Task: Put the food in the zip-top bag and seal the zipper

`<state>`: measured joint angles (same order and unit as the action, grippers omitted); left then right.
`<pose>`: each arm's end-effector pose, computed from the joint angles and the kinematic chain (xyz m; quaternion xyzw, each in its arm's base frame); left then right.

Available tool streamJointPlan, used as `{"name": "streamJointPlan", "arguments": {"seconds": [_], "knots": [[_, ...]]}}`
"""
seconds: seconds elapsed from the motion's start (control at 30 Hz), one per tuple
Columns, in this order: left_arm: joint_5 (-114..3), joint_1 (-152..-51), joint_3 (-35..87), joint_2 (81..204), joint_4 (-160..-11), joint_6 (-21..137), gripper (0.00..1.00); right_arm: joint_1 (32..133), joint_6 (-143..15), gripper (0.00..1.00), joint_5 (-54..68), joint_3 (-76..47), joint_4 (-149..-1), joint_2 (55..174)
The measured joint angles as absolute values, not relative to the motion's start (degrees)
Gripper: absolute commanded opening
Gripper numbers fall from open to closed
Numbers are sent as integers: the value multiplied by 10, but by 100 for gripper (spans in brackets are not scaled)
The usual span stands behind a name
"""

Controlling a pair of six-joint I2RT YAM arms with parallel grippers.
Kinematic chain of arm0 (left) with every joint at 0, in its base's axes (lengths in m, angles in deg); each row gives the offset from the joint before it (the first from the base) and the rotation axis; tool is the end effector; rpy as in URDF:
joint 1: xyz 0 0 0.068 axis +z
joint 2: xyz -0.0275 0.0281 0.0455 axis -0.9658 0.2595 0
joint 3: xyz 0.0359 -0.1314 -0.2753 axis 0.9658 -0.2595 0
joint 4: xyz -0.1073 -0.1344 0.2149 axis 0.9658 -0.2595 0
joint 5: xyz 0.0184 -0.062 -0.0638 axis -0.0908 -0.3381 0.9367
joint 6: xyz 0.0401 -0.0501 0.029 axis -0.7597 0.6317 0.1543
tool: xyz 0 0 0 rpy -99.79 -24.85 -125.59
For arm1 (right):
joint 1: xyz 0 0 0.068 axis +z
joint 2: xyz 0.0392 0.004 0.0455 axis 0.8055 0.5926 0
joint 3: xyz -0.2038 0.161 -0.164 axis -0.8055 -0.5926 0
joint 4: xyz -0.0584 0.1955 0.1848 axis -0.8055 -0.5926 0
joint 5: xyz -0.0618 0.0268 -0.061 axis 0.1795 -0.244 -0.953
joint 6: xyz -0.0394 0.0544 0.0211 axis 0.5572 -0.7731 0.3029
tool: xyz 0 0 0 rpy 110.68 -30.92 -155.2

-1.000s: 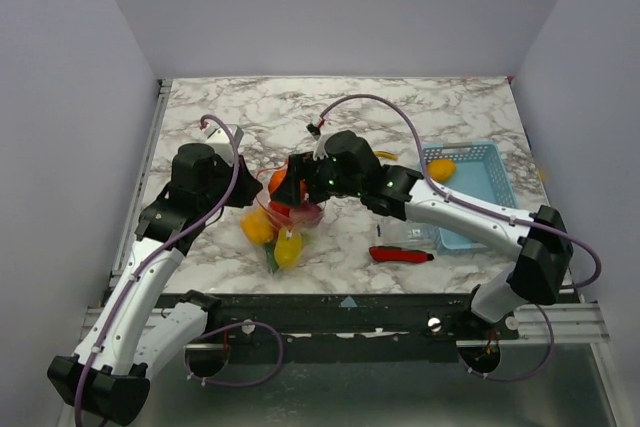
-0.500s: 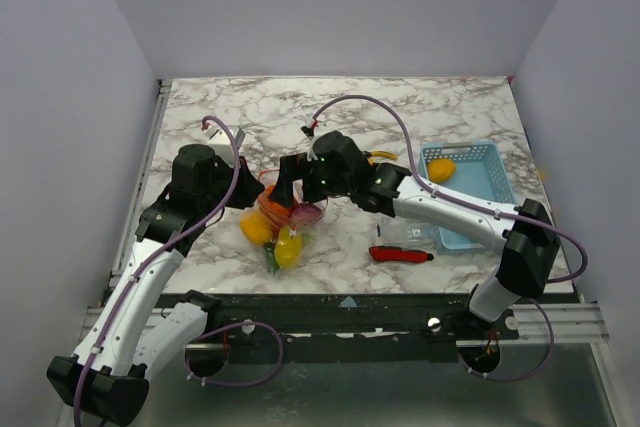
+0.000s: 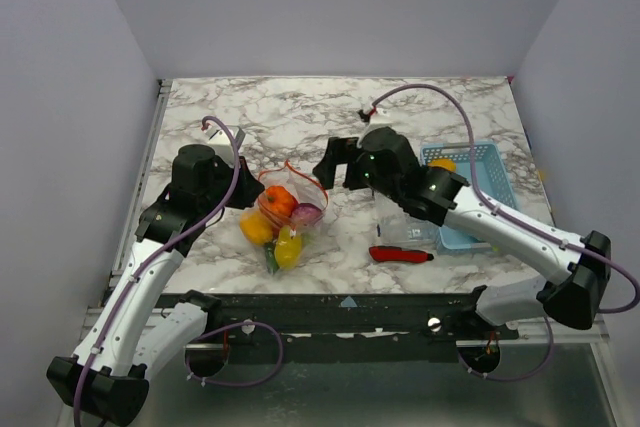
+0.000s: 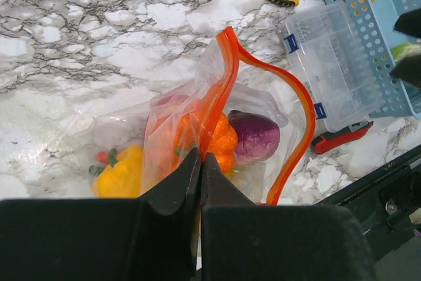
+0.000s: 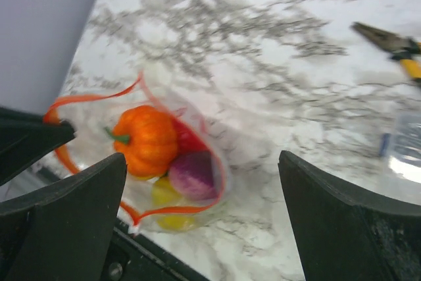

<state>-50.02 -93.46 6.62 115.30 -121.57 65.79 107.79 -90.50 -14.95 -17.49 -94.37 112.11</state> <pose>0.1741 -0.0728 0.3535 0.0528 0.8592 -0.2607 0.4372 0.2128 0.2700 0.3799 -0.0873 0.8409 0.2846 0.4519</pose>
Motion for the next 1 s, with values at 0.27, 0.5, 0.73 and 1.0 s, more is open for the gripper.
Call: {"name": "streamJointPlan", "arguments": {"seconds": [0.27,0.5,0.73,1.0], "knots": [[-500,-935,66,1156,-1215,658,0,943,-922,100,-223,-262,-985,1038],[-500,-935,66,1158,-1216,658,0,825,-932,100,-238,-330,-991,996],[-500,-935,66,1164,-1216,658,0,681,-965,99,-190,-386,-960,1009],[-501,-935,66,1167,-1216,658,0,576,-1002,96,-120,-414,-908,1094]]}}
